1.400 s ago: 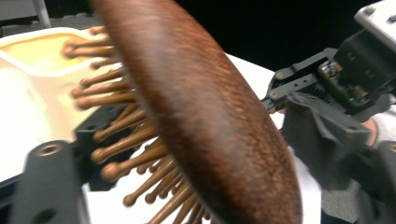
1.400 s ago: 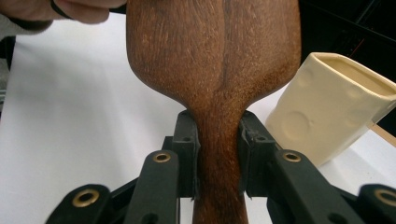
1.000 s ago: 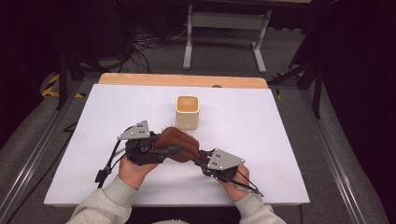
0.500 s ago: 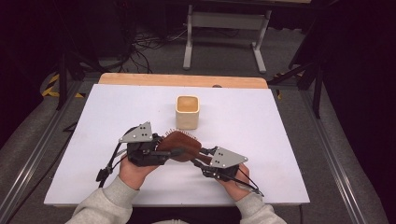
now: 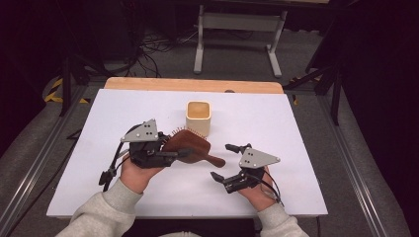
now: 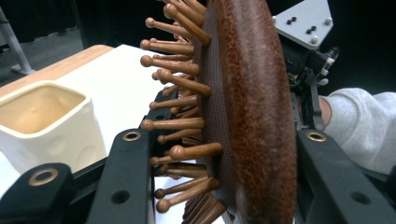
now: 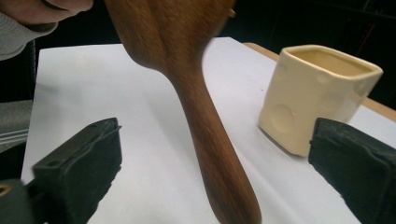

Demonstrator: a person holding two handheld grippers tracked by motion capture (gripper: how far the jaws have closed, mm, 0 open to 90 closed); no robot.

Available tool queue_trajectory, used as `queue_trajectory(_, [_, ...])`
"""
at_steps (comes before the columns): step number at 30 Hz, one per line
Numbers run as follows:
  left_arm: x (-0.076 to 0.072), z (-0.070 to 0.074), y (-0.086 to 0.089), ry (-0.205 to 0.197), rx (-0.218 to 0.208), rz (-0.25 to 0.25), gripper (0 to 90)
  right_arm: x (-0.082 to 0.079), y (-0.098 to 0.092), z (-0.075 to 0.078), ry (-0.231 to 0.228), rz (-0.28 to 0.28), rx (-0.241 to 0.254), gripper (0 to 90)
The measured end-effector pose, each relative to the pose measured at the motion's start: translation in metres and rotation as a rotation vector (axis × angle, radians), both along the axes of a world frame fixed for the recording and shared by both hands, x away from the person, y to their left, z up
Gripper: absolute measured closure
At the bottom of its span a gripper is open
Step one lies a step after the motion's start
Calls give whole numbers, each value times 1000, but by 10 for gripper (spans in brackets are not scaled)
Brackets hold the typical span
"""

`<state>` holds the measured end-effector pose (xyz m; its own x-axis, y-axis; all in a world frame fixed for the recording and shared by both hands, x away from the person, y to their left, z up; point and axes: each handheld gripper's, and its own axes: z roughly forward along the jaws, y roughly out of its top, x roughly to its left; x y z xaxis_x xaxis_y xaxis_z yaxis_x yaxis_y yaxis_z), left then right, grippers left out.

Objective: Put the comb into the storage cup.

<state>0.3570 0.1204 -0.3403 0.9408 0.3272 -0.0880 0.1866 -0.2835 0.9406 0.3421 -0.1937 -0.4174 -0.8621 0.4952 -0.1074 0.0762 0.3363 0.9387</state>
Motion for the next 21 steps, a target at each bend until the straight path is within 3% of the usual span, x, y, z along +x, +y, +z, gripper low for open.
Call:
queue_trajectory(12, [7,24,4,-29,17,11,577,-1,-20,3,24,-21,-8,2])
queue_trajectory(21, [15,38,8,-23,16,22,575,-2,-37,5,20,-61,13,2])
